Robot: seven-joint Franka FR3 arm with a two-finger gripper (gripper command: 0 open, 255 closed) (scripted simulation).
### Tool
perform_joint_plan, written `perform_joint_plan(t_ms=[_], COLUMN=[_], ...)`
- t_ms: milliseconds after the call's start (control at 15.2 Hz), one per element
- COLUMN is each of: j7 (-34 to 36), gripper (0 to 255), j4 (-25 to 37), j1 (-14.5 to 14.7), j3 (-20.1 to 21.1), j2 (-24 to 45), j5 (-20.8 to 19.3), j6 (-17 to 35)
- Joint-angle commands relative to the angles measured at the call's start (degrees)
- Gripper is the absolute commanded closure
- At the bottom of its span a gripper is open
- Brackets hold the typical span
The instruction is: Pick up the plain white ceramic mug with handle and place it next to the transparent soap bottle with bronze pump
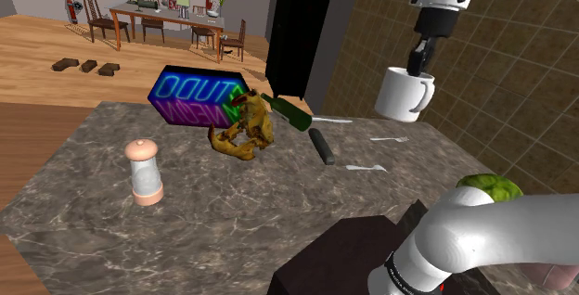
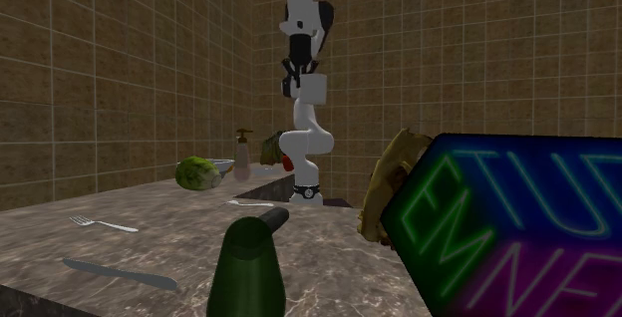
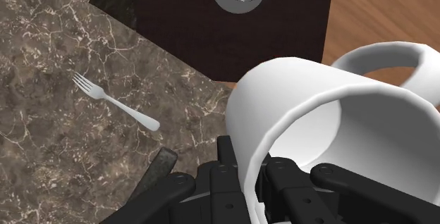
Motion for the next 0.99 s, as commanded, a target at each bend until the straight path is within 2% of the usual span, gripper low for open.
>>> perform_joint_plan(t_ms=[0,462,924], j7=[-1.2,-5.3,-10.4], gripper=[255,255,255], j4=[-1.6,-5.7,-6.2], j1=[-0.3,-1.5,-2.1], j3=[-0.8,-3.5,-6.4], j2=[-3.4,-15.0,-25.0], j5=[-1.0,-5.1,-10.8], j6=[-1.7,-9.0,-17.7])
